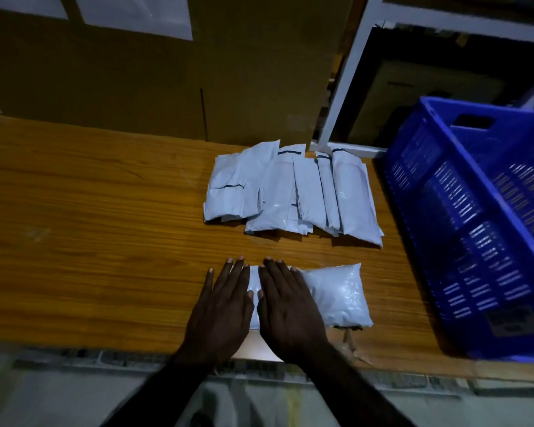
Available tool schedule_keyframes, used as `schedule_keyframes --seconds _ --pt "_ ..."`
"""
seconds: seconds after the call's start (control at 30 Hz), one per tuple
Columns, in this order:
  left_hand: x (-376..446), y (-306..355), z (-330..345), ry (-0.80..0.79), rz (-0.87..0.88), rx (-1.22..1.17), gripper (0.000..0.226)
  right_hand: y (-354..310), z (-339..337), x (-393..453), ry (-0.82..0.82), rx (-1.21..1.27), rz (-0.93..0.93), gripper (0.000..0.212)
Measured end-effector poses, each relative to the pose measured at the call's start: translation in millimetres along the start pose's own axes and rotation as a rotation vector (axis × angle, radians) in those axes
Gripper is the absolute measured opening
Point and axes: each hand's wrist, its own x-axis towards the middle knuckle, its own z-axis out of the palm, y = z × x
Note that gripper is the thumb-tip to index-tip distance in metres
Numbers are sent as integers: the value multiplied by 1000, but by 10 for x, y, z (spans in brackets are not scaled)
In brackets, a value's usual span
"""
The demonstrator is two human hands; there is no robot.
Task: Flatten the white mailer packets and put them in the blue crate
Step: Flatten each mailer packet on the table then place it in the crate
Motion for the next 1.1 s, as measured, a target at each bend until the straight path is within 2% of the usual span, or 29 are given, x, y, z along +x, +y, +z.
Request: schedule_keyframes --seconds 0.13,0.3,0.4,0.5,0.8,0.97,1.1 --pt "34 2 -31 -22 -10 16 61 -18 -123 29 -12 58 2 47" --pt "159 198 -167 60 29 -48 55 150 -367 102 65 9 85 50" --pt "172 362 -118 49 82 -68 53 236 -307 -22 8 -18 96 50" --pt "145 381 -54 14 53 -58 55 248 -229 -121 -17 -15 68 50" --pt "119 353 -24 -39 29 -7 58 223 -168 -120 -64 22 134 55" --pt "173 403 -105 -32 32 4 60 266 -339 -45 -113 134 142 59" --pt "272 598 -162 29 59 17 54 455 -444 -80 -8 23 132 48"
